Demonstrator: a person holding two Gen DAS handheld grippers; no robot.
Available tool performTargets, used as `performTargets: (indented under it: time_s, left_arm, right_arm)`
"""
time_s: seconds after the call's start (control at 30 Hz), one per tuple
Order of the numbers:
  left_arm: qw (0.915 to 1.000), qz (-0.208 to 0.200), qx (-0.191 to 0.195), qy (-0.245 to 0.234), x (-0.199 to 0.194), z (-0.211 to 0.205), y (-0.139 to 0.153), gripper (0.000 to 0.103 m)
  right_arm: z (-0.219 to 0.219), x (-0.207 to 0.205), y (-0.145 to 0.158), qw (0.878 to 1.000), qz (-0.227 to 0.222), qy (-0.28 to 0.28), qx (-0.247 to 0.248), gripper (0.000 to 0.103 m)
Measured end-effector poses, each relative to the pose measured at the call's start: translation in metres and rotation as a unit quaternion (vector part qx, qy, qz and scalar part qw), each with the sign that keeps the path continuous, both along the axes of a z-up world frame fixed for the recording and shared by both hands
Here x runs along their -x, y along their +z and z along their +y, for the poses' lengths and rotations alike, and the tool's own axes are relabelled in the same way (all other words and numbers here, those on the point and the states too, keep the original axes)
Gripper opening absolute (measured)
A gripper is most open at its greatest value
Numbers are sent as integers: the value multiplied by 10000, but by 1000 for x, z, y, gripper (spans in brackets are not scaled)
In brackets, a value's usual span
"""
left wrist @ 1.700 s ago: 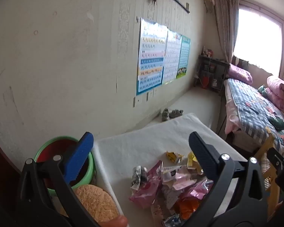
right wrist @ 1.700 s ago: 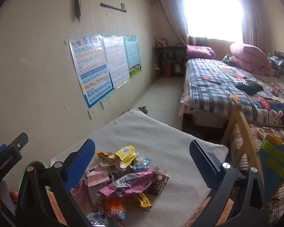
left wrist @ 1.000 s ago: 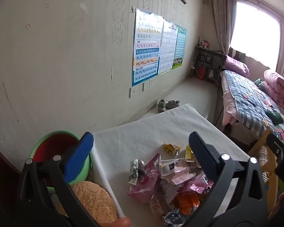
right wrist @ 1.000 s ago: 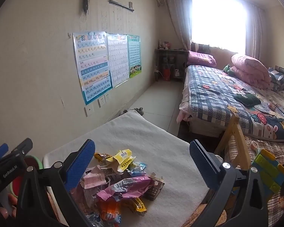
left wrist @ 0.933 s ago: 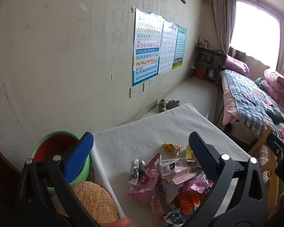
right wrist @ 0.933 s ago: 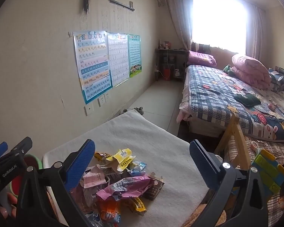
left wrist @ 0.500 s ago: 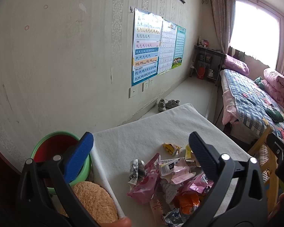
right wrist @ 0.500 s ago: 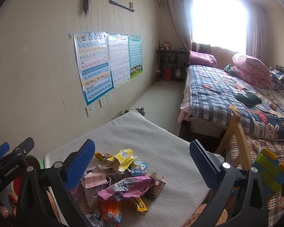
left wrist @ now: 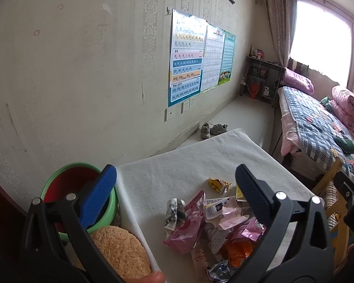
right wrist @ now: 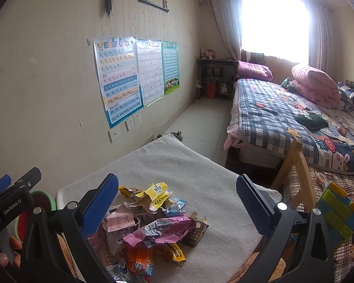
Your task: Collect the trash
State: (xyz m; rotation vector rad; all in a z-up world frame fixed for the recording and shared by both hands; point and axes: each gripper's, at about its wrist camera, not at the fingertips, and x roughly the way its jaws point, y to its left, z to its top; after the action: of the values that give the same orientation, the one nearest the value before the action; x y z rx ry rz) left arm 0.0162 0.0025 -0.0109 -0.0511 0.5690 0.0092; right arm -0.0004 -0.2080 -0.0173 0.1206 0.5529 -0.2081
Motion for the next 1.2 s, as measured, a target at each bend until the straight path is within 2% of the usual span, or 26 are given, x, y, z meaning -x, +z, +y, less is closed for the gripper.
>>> performTargets:
  time_s: [0.83, 0.93, 1.03, 1.1, 1.2]
  left_arm:
    - [10000, 55, -77, 5, -7, 4, -8, 99]
    - [9997, 61, -111, -215, -11, 2, -16, 99]
    - [9986, 105, -314, -408, -15, -3, -32, 99]
    - [9967, 332, -316, -665, -21, -4, -48, 99]
    - [9922, 833, -109, -923, -31, 0, -77, 96]
  right_arm:
    - [-6, 1, -9, 10000, 46, 39, 74, 96]
    - [-12, -2, -18, 9998, 144, 39, 117, 96]
    - [-20, -7, -32, 9994, 318, 21, 98, 96]
    - [-24, -8, -43, 9991, 429, 38, 39, 96]
    - [-28, -9, -60, 9982, 603, 72, -16, 96]
